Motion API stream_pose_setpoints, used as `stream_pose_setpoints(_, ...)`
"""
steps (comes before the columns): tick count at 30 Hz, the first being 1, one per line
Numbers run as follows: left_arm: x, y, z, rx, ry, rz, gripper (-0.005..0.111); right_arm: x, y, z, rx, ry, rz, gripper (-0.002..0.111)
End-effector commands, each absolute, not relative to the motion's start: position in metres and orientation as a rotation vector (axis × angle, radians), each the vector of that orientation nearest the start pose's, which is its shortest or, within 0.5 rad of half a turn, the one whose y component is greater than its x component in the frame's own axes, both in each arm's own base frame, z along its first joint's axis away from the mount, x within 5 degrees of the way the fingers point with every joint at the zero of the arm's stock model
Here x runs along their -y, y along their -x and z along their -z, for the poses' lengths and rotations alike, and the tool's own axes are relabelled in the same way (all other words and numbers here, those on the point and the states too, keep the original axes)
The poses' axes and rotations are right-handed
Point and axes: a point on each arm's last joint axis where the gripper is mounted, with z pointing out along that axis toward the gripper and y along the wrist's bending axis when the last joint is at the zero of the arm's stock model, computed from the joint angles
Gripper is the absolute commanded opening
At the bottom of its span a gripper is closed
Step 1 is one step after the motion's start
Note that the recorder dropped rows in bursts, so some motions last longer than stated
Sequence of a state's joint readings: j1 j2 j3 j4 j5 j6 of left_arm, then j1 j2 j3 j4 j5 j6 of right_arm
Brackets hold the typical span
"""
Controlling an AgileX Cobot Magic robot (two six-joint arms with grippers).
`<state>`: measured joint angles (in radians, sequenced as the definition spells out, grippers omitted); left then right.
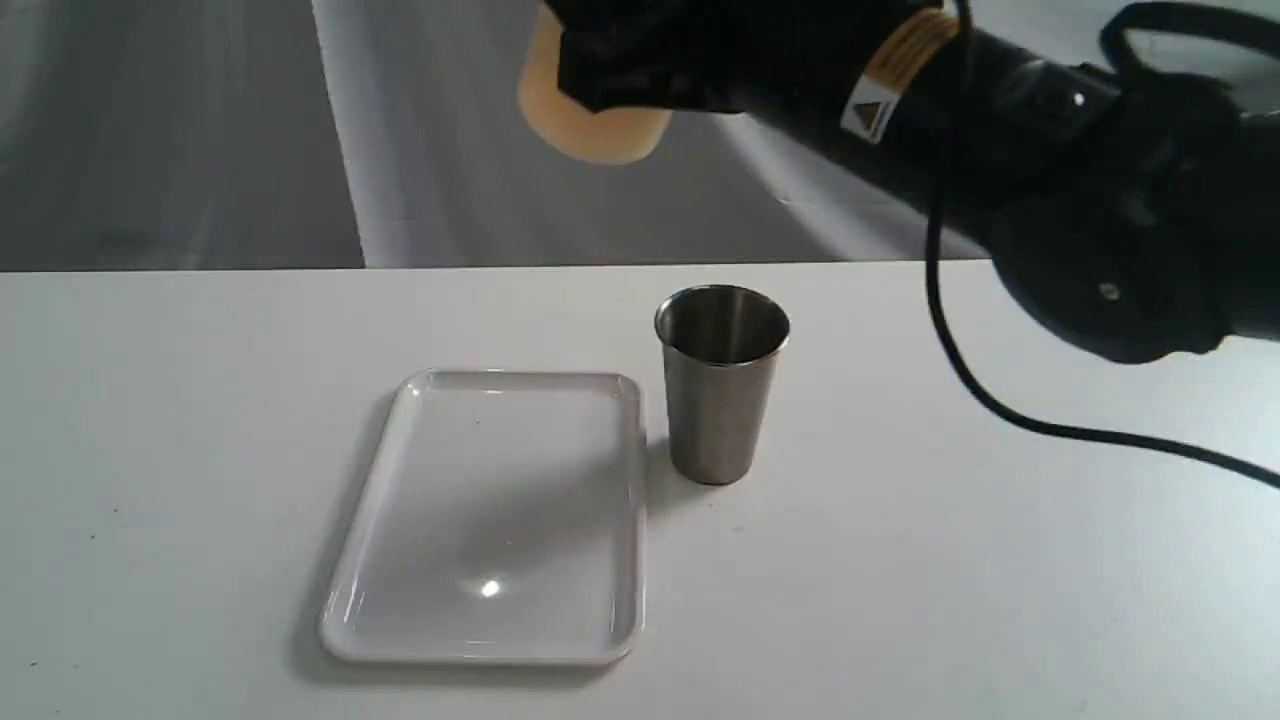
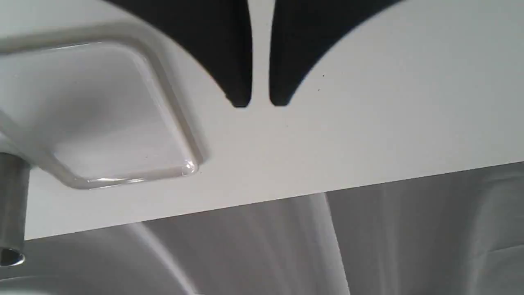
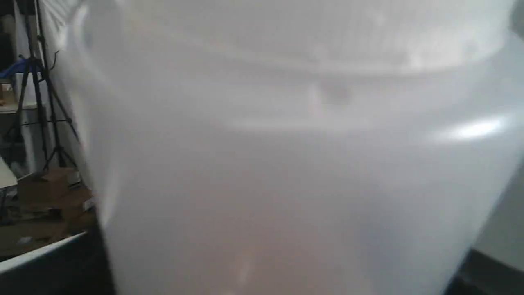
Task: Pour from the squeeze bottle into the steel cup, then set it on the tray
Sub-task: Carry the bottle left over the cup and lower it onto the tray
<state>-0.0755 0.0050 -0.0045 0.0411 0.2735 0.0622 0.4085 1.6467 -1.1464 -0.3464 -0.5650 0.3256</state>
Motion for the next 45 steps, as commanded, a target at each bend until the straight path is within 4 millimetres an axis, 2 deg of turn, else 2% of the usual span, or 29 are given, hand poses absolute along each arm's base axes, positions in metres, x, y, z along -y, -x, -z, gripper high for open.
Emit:
stream_pose_setpoints(1, 0.004, -0.055, -0.189, -1.743, -0.151, -0.023, 0.008, -0.183, -0.349, -0.328, -1.364, 0.43, -0.544, 0.003)
stream_pose_setpoints(9, 0.004, -0.055, -0.189, -1.743, -0.151, -0.023, 0.008, -0.204, -0.36, -0.287, -1.445, 0.45, -0.564, 0.003)
stream_pose_setpoints(16, 0.004, -0.055, -0.189, -1.743, -0.151, -0.023, 0.008, -0.212, -0.367, -0.26, -1.511, 0.438, -0.575, 0.003)
stream_pose_setpoints(24, 0.004, -0.055, -0.189, -1.743, -0.151, -0.023, 0.008, -0.218, -0.37, -0.239, -1.563, 0.467, -0.559, 0.003)
stream_pose_setpoints(29, 0.004, -0.055, -0.189, -1.743, -0.151, -0.023, 0.008, -0.228, -0.369, -0.223, -1.553, 0.592, -0.473, 0.003)
stream_pose_setpoints(34, 0.004, -0.055, -0.189, -1.743, -0.151, -0.023, 0.008, -0.234, -0.368, -0.208, -1.582, 0.627, -0.464, 0.003)
stream_pose_setpoints(45, 0.004, -0.055, -0.189, -1.743, -0.151, -0.023, 0.008, -0.238, -0.371, -0.18, -1.599, 0.743, -0.371, 0.003)
